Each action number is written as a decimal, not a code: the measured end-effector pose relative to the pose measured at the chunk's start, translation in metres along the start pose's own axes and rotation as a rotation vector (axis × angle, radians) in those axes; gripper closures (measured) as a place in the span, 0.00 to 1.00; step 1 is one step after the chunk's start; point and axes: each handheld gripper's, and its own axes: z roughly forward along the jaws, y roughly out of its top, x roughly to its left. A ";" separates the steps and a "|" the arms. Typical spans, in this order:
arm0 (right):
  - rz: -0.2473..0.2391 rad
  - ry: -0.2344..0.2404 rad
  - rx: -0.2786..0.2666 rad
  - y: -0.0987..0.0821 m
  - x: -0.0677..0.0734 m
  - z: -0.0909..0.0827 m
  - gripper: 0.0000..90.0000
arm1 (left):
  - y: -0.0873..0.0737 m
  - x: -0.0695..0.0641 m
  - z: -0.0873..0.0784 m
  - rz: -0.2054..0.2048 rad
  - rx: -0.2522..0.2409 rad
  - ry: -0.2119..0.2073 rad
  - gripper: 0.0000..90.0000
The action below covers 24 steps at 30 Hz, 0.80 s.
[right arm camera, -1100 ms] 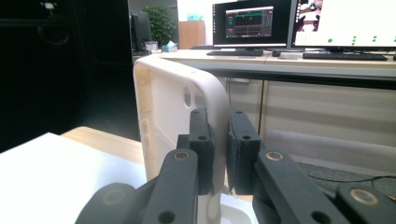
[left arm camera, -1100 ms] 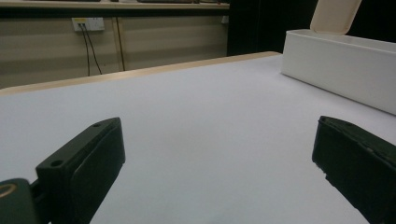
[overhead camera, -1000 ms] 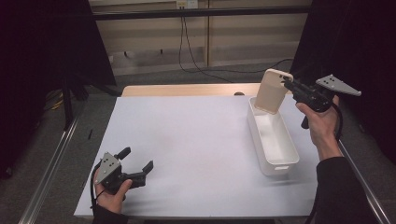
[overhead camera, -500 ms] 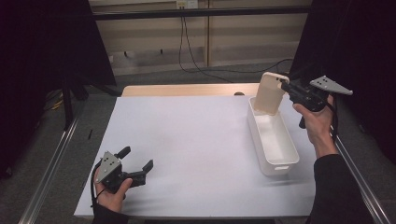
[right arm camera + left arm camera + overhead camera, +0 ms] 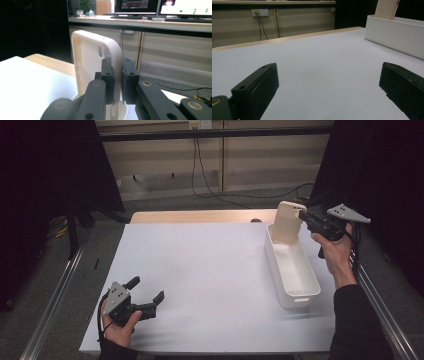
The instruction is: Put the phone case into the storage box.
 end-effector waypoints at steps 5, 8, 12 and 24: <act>-0.014 0.011 0.005 -0.005 -0.001 0.003 0.91 | 0.000 0.000 0.001 0.001 0.002 -0.002 0.03; -0.022 0.014 0.016 -0.008 -0.001 0.007 0.91 | 0.001 0.001 0.003 0.003 0.003 -0.005 0.03; -0.020 0.014 0.010 -0.010 0.000 0.011 0.91 | 0.001 0.001 0.004 0.011 0.006 -0.010 0.03; -0.033 0.008 0.021 -0.021 0.001 0.023 0.91 | 0.000 0.000 0.005 0.023 0.010 -0.005 0.03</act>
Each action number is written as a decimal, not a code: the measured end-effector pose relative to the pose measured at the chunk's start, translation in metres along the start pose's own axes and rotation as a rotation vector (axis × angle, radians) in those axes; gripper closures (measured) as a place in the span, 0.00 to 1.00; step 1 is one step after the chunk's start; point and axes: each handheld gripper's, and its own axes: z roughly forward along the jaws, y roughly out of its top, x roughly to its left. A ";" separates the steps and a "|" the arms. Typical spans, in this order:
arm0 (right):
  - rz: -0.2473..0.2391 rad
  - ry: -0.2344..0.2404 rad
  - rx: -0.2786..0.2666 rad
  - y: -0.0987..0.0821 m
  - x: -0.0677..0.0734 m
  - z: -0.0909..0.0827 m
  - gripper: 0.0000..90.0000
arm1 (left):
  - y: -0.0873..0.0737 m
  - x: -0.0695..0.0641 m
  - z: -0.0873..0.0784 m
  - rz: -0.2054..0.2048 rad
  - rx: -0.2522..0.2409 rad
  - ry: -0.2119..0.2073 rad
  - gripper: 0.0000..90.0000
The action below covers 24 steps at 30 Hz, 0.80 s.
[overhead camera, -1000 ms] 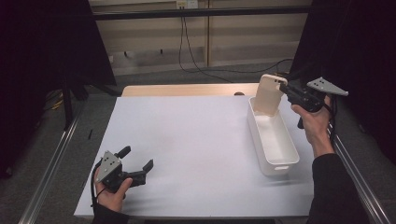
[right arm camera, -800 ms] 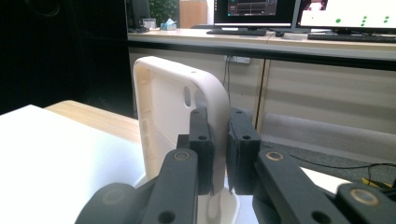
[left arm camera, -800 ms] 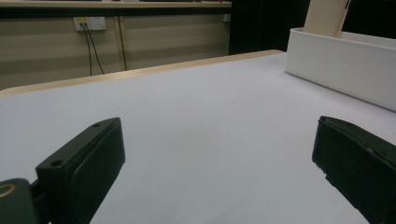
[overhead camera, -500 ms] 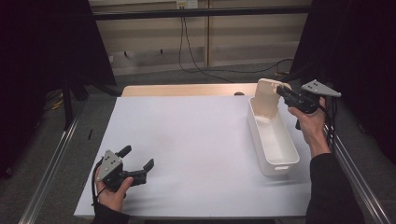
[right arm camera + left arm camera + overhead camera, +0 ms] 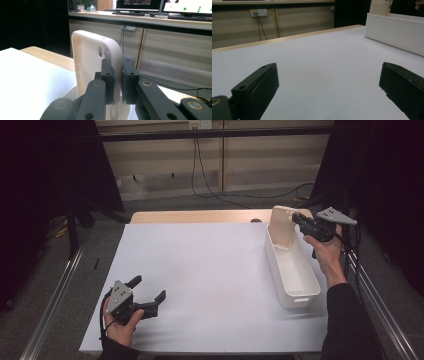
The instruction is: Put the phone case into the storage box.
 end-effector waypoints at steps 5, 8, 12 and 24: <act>-0.013 -0.009 0.002 -0.004 0.001 0.004 0.91 | -0.001 0.001 0.000 -0.002 0.002 -0.003 0.03; -0.019 -0.016 0.012 -0.006 0.001 0.007 0.91 | -0.001 0.001 0.000 -0.004 0.003 -0.004 0.03; -0.018 -0.025 0.013 -0.010 0.000 0.010 0.91 | 0.000 0.000 0.000 0.001 0.001 -0.005 0.03; -0.001 -0.030 0.010 -0.012 -0.006 0.014 0.90 | 0.000 0.000 0.002 0.008 0.006 -0.004 0.03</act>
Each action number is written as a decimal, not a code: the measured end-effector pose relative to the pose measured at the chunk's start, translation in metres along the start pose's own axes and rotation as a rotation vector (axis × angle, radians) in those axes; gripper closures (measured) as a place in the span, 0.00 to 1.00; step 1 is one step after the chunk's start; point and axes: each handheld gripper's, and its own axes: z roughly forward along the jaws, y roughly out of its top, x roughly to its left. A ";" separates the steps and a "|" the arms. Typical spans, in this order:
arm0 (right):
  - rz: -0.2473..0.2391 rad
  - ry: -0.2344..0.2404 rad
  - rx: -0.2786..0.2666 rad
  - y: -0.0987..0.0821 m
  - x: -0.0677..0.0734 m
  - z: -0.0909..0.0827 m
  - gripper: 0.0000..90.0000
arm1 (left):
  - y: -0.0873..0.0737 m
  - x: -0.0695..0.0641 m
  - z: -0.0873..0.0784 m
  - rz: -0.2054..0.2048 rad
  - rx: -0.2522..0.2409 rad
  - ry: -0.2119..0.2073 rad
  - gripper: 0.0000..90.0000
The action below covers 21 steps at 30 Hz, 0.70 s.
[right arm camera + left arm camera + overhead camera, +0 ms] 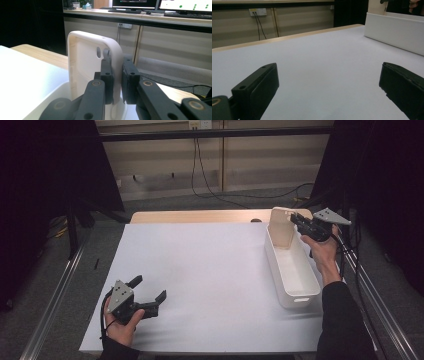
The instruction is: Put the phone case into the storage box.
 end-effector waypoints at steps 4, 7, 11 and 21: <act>-0.003 -0.003 0.007 0.001 -0.002 0.003 0.89 | -0.001 0.000 0.001 -0.004 0.002 -0.004 0.03; -0.002 -0.012 0.021 0.002 -0.003 0.005 0.86 | -0.001 0.000 0.001 0.001 0.003 -0.004 0.03; 0.002 -0.018 0.029 0.001 -0.004 0.007 0.84 | 0.000 0.000 0.001 -0.003 0.001 -0.003 0.03; 0.016 -0.043 0.036 -0.001 -0.006 0.013 0.82 | -0.001 0.001 0.002 0.004 0.005 -0.004 0.03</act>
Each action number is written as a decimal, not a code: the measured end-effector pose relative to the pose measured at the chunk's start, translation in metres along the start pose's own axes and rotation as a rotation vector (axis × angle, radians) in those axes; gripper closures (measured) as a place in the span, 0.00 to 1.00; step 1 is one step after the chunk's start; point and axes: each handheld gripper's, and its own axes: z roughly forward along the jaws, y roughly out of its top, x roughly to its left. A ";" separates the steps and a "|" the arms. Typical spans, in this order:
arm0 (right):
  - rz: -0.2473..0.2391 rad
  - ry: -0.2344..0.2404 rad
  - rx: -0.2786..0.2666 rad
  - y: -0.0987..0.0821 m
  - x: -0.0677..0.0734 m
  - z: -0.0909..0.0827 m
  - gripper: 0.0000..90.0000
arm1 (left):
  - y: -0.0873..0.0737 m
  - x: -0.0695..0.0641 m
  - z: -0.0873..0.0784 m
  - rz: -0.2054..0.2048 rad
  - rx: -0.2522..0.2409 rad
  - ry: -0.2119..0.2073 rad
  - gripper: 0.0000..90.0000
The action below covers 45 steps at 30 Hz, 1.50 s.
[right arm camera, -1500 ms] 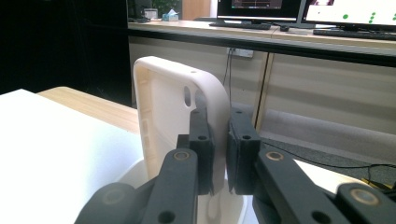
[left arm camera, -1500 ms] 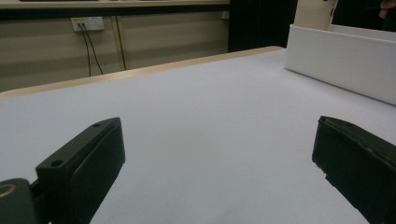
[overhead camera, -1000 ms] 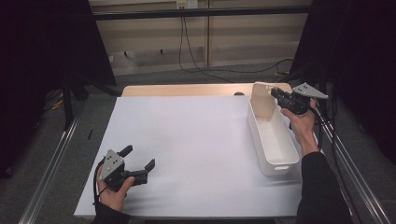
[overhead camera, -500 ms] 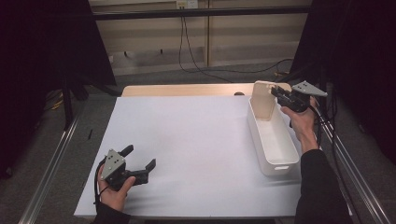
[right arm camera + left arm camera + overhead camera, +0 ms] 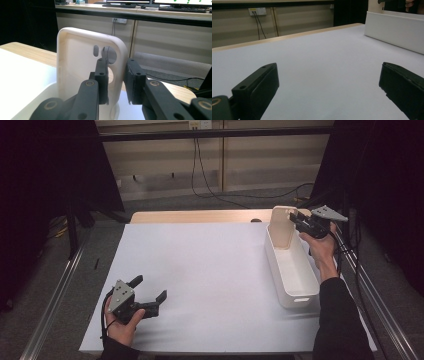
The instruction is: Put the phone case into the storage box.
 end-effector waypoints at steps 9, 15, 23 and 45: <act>0.021 -0.007 0.006 -0.001 0.000 0.003 0.81 | 0.000 0.000 0.001 -0.007 0.005 -0.004 0.03; 0.045 -0.009 0.011 -0.004 0.000 0.006 0.78 | 0.000 0.001 0.002 -0.016 0.002 -0.005 0.03; 0.056 -0.013 0.011 -0.003 0.001 0.006 0.76 | 0.001 0.000 0.002 -0.009 0.000 -0.005 0.03; 0.090 -0.050 0.017 0.007 0.003 -0.008 0.09 | 0.002 0.001 0.006 -0.008 0.001 0.002 0.03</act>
